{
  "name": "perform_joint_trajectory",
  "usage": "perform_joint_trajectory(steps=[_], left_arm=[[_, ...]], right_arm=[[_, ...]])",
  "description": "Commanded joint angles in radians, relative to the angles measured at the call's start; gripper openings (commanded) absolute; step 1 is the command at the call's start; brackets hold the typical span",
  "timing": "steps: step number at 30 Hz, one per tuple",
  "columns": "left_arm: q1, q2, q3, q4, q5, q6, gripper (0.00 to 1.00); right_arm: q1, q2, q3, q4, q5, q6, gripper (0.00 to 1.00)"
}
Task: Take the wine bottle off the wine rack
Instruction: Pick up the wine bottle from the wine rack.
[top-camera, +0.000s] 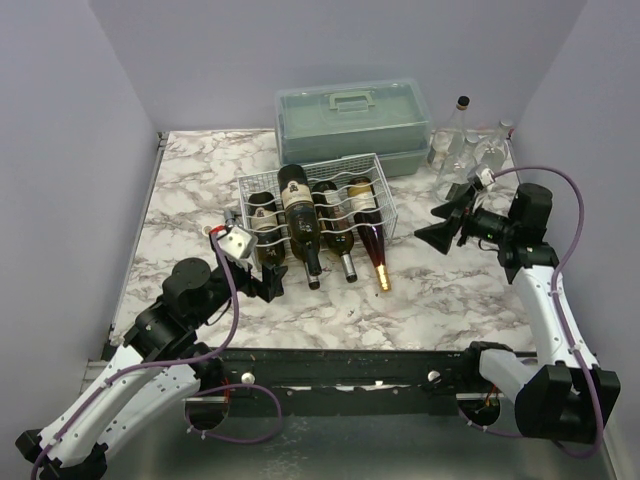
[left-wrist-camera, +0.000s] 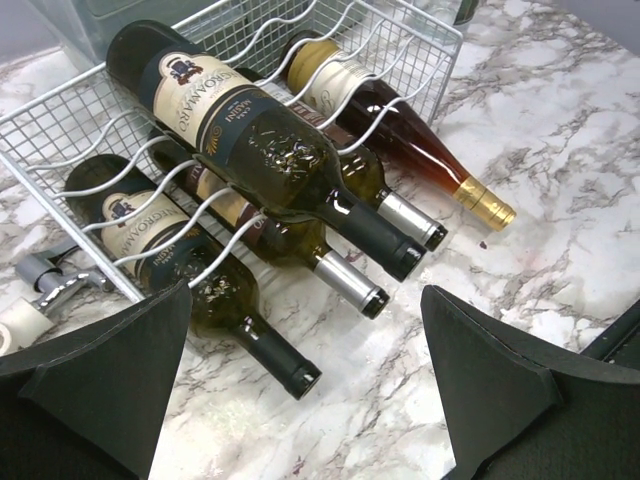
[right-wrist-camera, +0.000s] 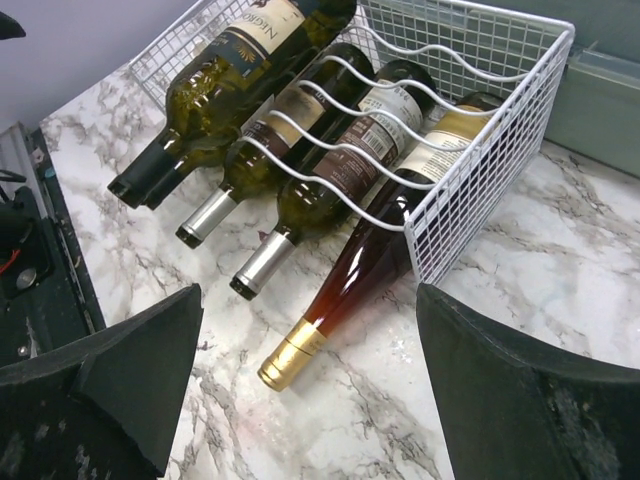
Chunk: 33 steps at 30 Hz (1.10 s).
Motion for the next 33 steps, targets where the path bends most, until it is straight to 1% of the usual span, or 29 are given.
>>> perform_joint_trajectory(steps=[1, 5, 10, 13, 16, 21, 24, 28, 31, 33], left_arm=[[0.005, 0.004, 0.020, 0.041, 0.061, -0.075, 0.99], [0.005, 0.003, 0.005, 0.072, 0.134, -0.192, 0.99], [0.005, -0.019, -0.080, 0.176, 0.179, -0.416, 0.99], [0.006, -0.022, -0.117, 0.221, 0.172, -0.565, 0.99], [0.005, -0.013, -0.136, 0.239, 0.156, -0.677, 0.99], [0.006, 0.021, -0.131, 0.242, 0.133, -0.764, 0.99], [0.005, 0.063, -0.105, 0.208, 0.086, -0.814, 0.99], [-0.014, 0.165, -0.032, 0.096, 0.006, -0.866, 0.99], [-0.078, 0.264, 0.060, -0.019, -0.119, -0.881, 0.99], [-0.149, 0.330, 0.131, -0.107, -0.260, -0.886, 0.99]], right_arm=[[-0.007, -0.027, -0.039, 0.028, -0.048, 0.010, 0.91], [-0.007, -0.035, -0.056, 0.027, -0.055, 0.003, 0.91], [-0.007, -0.029, -0.056, 0.029, -0.059, 0.003, 0.91], [-0.006, -0.030, -0.055, 0.025, -0.051, 0.003, 0.91], [-0.007, -0.031, -0.052, 0.017, -0.037, -0.001, 0.91], [-0.007, -0.035, -0.051, 0.012, -0.034, -0.006, 0.92], [-0.007, -0.040, -0.053, 0.012, -0.033, -0.008, 0.92], [-0.007, -0.043, -0.053, 0.010, -0.025, -0.010, 0.91], [-0.007, -0.046, -0.054, 0.010, -0.023, -0.012, 0.92], [-0.006, -0.047, -0.056, 0.010, -0.020, -0.013, 0.92]])
